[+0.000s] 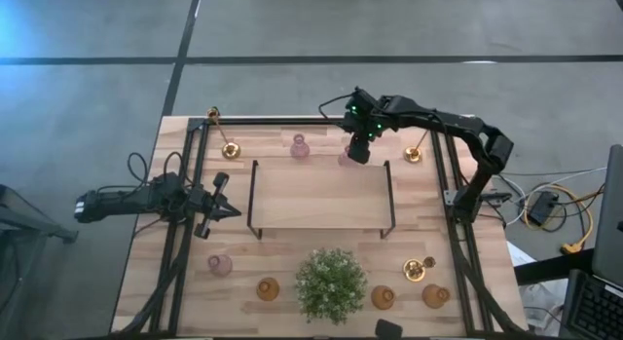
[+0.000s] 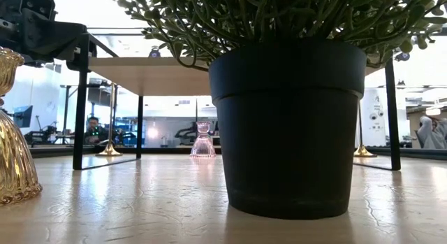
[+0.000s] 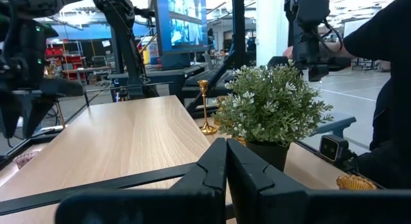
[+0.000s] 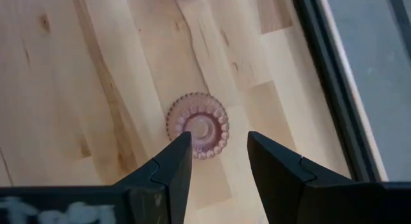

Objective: Pick & Place candle stick holders
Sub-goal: Put the top right pink vase on the shelf

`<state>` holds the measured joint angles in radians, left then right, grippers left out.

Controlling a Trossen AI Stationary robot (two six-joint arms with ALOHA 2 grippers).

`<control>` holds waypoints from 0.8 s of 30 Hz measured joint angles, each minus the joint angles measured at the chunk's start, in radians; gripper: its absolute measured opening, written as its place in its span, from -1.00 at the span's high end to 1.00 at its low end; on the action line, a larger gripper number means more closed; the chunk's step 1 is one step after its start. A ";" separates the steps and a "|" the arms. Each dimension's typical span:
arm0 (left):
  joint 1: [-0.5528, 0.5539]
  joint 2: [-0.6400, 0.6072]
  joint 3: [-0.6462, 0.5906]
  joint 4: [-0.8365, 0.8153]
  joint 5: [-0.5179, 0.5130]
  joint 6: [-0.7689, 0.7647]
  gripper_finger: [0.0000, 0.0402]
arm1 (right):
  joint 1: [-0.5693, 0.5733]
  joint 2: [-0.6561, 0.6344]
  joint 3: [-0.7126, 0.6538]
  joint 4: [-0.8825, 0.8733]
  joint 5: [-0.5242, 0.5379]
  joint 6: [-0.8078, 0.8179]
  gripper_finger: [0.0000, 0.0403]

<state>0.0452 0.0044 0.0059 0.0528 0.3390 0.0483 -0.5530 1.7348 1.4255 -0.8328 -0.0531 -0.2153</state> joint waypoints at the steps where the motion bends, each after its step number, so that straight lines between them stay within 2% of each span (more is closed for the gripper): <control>1: 0.000 0.000 0.000 0.000 0.000 0.000 0.94 | -0.002 0.000 0.006 0.001 0.001 0.001 0.28; 10: 0.000 0.000 0.000 0.000 0.000 0.000 0.94 | -0.034 0.003 0.028 -0.002 0.003 0.016 0.28; 18: 0.000 0.000 0.000 0.000 0.000 0.000 0.94 | -0.059 0.074 0.027 -0.047 -0.005 0.032 0.28; 24: 0.000 0.000 0.000 0.000 0.000 0.000 0.94 | -0.059 0.118 0.026 -0.067 -0.056 0.044 0.32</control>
<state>0.0450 0.0042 0.0063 0.0528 0.3389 0.0483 -0.6116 1.8524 1.4517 -0.8994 -0.1093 -0.1711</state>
